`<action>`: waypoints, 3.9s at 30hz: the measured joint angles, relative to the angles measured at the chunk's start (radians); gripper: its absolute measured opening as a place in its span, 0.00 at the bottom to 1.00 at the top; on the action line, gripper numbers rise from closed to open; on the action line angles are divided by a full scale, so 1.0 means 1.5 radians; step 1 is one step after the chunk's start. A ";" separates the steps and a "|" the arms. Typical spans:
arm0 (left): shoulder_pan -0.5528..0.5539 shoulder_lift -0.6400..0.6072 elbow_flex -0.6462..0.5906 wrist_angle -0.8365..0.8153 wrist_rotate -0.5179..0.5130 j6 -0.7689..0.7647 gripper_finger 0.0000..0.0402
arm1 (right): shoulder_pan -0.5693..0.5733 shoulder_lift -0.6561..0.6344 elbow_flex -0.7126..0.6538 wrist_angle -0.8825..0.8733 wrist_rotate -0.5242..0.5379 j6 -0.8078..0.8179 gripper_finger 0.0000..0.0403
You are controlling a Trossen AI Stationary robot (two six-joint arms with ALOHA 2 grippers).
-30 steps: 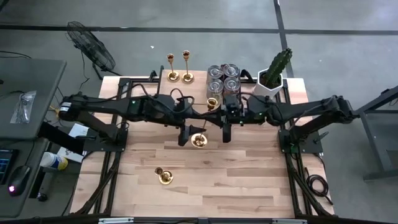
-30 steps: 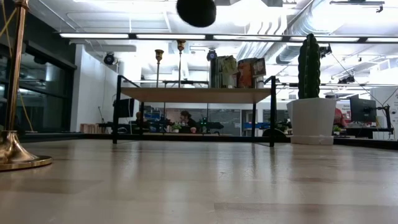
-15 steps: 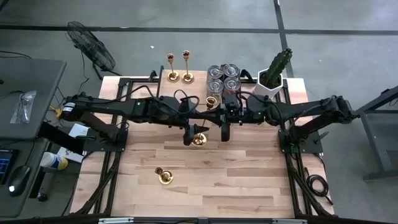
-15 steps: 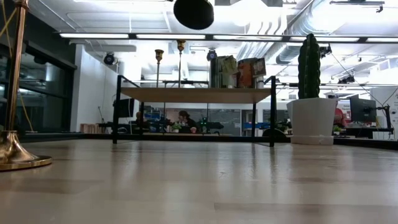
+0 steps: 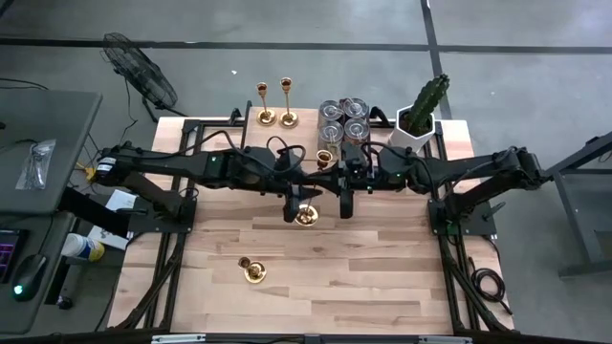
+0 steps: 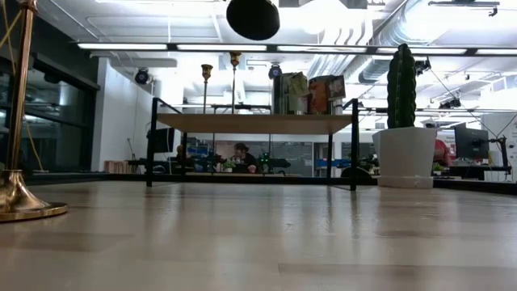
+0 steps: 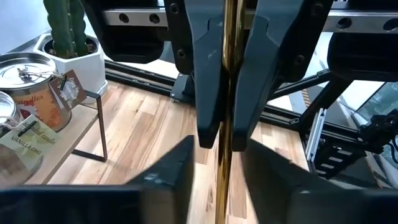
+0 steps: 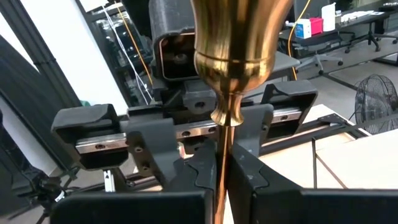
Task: Pick & Place candle stick holders
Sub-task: Put the gold candle holder on the shelf
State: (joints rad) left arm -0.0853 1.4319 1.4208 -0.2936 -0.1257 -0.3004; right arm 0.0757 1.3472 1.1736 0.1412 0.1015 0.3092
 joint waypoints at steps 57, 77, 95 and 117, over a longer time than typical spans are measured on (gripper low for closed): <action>0.001 -0.074 0.000 -0.219 -0.566 -0.105 0.02 | 0.000 -0.154 0.001 -0.361 0.141 0.107 0.55; 0.180 -0.072 -0.061 -0.198 -0.581 -0.153 0.02 | 0.001 -0.152 0.001 -0.366 0.140 0.108 0.54; 0.259 -0.075 -0.174 -0.017 -0.548 -0.116 0.02 | 0.001 -0.152 0.001 -0.373 0.102 0.106 0.54; 0.259 -0.075 -0.203 0.018 -0.558 -0.099 0.03 | 0.001 -0.152 0.000 -0.374 0.102 0.092 0.54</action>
State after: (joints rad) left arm 0.3035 1.3193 1.1160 -0.2662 -0.9630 -0.4496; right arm 0.0769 1.1198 1.1736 -0.4194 0.2550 0.4473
